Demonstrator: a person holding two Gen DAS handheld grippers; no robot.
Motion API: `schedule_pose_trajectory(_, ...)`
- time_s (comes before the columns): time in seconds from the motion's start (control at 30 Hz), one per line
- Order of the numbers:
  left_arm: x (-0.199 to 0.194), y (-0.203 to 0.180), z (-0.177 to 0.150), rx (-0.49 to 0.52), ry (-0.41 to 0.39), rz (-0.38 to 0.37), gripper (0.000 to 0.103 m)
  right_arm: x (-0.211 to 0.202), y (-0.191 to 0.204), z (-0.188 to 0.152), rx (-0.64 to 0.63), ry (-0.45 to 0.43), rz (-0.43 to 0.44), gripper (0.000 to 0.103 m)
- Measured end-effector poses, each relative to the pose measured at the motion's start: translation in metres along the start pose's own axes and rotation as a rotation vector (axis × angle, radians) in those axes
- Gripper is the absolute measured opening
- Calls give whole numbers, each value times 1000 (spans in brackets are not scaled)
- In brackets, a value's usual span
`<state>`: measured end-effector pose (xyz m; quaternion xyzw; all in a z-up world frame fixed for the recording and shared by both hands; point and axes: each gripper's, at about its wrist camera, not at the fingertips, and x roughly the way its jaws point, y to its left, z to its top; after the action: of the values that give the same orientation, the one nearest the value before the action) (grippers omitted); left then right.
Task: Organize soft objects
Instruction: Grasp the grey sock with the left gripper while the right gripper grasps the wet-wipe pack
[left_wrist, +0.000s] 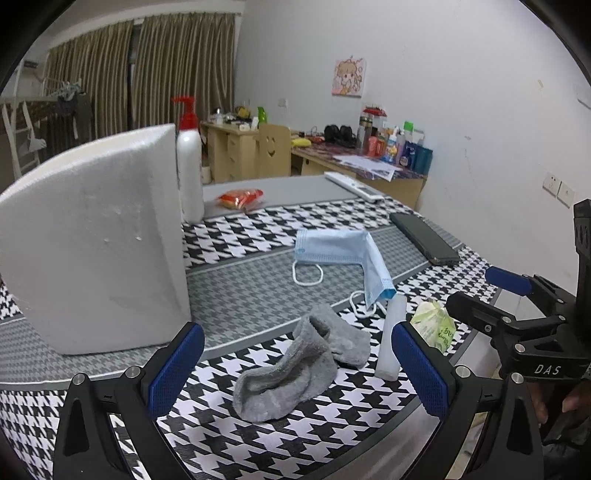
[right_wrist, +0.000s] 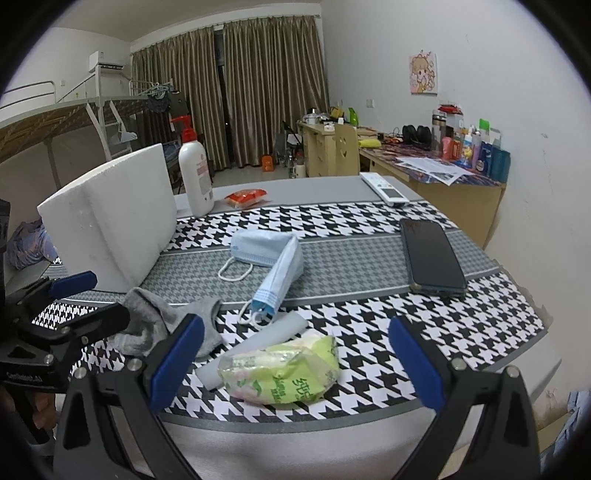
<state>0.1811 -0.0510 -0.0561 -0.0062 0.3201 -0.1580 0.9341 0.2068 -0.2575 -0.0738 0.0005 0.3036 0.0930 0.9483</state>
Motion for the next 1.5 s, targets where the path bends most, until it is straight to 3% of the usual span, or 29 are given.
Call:
schedule_pose_trajectory(0.47, 27, -4, -4, 0, 95, -10, 88, 16, -9, -9, 30, 50, 10, 101)
schedule_pose_trajectory(1.0, 48, -8, -12, 19, 180, 24, 50, 29, -19, -20, 80, 102, 50, 101)
schedule_pose_trajectory(1.27, 48, -8, -15, 33, 187, 35, 34, 33, -11, -25, 48, 125, 58, 101)
schedule_pose_trajectory(1.4, 49, -6, -16, 27, 186, 44, 20, 33, -8, -26, 29, 126, 61, 101)
schedule_pose_trajectory(1.5, 48, -5, -16, 26, 182, 40, 17, 34, -5, -27, 20, 132, 71, 100)
